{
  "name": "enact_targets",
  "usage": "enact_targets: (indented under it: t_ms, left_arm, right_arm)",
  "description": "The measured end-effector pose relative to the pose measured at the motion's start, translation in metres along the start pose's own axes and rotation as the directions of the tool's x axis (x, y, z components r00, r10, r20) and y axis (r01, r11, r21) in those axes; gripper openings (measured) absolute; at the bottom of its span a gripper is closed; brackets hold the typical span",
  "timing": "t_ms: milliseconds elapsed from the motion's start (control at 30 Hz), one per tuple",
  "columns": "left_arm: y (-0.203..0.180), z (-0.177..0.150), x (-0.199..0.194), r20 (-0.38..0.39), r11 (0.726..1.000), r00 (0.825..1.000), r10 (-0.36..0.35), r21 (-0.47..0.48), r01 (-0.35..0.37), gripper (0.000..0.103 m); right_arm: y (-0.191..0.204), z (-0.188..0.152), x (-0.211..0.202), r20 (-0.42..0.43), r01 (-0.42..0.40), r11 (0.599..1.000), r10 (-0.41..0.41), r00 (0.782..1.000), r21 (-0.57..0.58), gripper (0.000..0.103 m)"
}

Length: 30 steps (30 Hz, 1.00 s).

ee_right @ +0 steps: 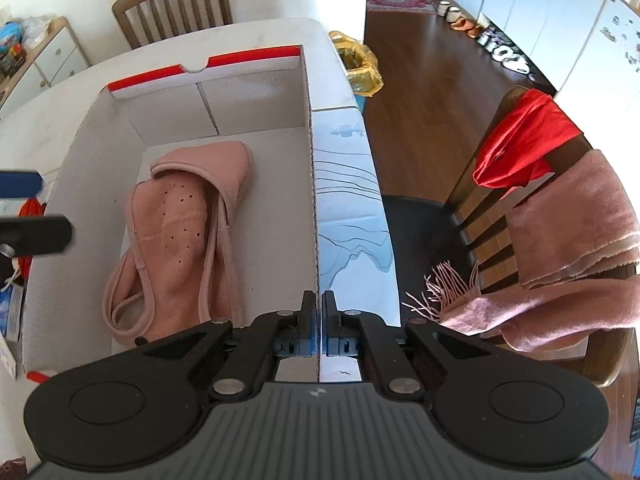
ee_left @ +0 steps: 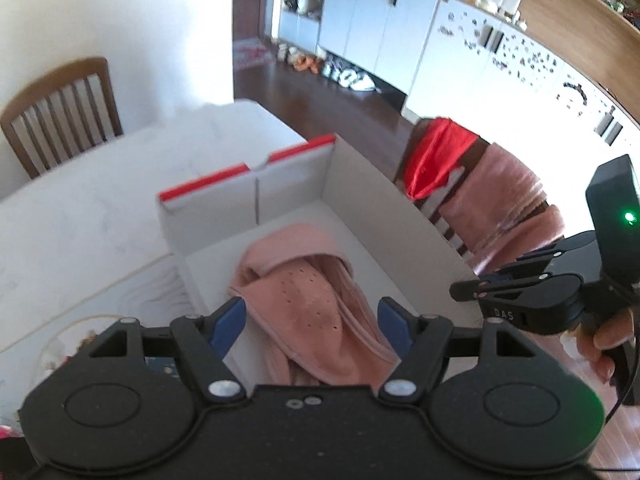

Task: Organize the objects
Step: 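Carry the pink fleece item into the white box and open the left tool, then move the left tool back to the pile beside the box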

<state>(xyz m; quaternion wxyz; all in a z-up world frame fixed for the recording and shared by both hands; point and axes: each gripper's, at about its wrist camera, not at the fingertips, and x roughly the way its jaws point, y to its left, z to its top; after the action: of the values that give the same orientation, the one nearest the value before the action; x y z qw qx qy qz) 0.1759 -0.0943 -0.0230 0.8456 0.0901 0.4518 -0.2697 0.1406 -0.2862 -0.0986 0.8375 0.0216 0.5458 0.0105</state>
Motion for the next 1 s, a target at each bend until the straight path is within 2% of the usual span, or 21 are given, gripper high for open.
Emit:
enact_targets:
  t_ms: [133, 233, 333, 467, 567, 833, 1000]
  left_arm:
    - [0.007, -0.012, -0.016, 0.050, 0.995, 0.994, 0.093, -0.038, -0.091, 0.073]
    - [0.017, -0.018, -0.023, 0.057, 0.988, 0.990, 0.131, -0.089, -0.126, 0.074]
    - [0.029, -0.027, -0.029, 0.058, 0.973, 0.981, 0.184, -0.149, -0.174, 0.082]
    - [0.047, -0.039, -0.036, 0.080, 0.955, 0.974, 0.213, -0.227, -0.190, 0.093]
    - [0.059, -0.048, -0.036, 0.065, 0.935, 0.964, 0.258, -0.267, -0.233, 0.095]
    - [0.107, -0.078, -0.017, -0.043, 0.844, 0.938, 0.343, -0.424, -0.328, 0.099]
    - [0.137, -0.093, 0.010, -0.136, 0.779, 0.943, 0.303, -0.535, -0.327, 0.099]
  right_arm:
    - [-0.001, 0.002, -0.003, -0.002, -0.024, 0.999, 0.024, 1.000, -0.033, 0.001]
    - [0.001, 0.003, -0.005, -0.007, -0.032, 0.997, 0.031, 0.999, -0.069, 0.002]
    - [-0.001, 0.002, -0.005, -0.009, -0.045, 0.995, 0.044, 0.999, -0.090, 0.002]
    - [-0.006, 0.003, -0.005, -0.017, -0.067, 0.993, 0.066, 0.998, -0.096, 0.002]
    - [-0.008, 0.004, -0.005, -0.022, -0.079, 0.991, 0.077, 0.997, -0.107, 0.003]
    - [-0.016, 0.008, -0.002, -0.029, -0.101, 0.989, 0.098, 0.995, -0.107, 0.003]
    - [-0.017, 0.010, -0.001, -0.033, -0.105, 0.989, 0.103, 0.994, -0.105, 0.003]
